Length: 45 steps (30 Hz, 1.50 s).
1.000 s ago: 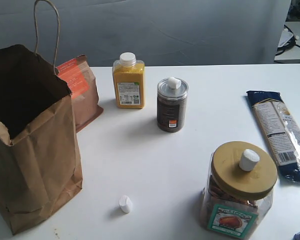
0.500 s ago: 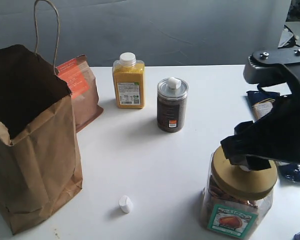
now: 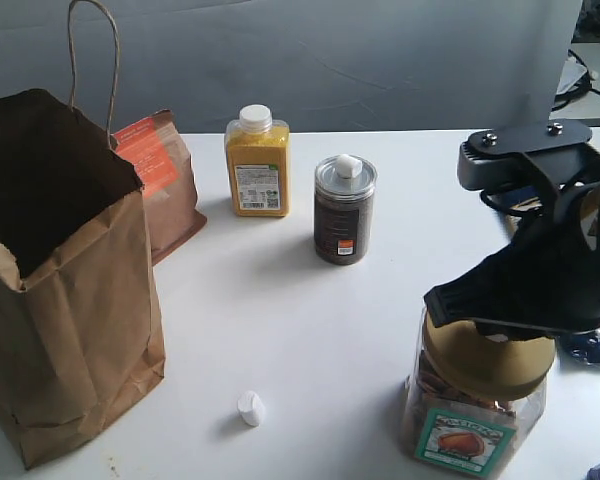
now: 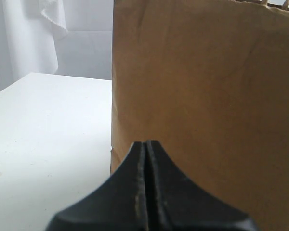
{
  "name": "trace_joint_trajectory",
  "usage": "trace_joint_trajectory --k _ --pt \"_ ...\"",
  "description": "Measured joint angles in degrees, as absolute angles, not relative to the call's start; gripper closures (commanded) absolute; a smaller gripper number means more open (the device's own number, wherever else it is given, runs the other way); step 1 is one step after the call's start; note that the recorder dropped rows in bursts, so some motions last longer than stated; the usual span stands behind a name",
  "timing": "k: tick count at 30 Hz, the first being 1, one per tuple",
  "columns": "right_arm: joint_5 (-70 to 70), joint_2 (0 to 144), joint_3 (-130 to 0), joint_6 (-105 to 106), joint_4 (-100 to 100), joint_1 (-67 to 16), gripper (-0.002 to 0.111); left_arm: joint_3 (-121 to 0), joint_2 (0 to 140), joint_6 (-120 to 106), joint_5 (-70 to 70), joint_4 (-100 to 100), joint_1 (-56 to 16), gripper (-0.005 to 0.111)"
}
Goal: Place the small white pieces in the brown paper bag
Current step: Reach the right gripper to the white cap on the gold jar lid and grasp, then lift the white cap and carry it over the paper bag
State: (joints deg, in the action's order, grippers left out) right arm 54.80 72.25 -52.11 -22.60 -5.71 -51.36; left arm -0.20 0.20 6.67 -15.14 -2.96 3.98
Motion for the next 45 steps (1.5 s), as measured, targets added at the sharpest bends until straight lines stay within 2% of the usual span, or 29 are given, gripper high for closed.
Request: trace_joint_trajectory --k 4,11,19,27,45 --pt "54.80 72.25 -52.38 -22.60 -5.84 -51.36 0.108 -0.20 0.20 6.67 -15.14 -2.96 3.98 0.107" --pt "52.10 70.39 -52.50 -22.60 -5.55 -53.20 0.108 -0.20 0.20 6.67 -15.14 -2.96 3.98 0.107" --pt "34.03 65.41 -52.50 -22.60 -3.63 -59.58 0.108 -0.20 0.20 6.67 -15.14 -2.96 3.98 0.107" --pt "13.84 69.02 -53.22 -22.60 -2.60 -65.12 0.108 -0.20 0.20 6.67 -15.14 -2.96 3.98 0.107" --pt "19.93 94.67 -83.68 -21.64 -6.13 -73.27 0.108 -0.20 0.20 6.67 -15.14 -2.96 3.98 0.107"
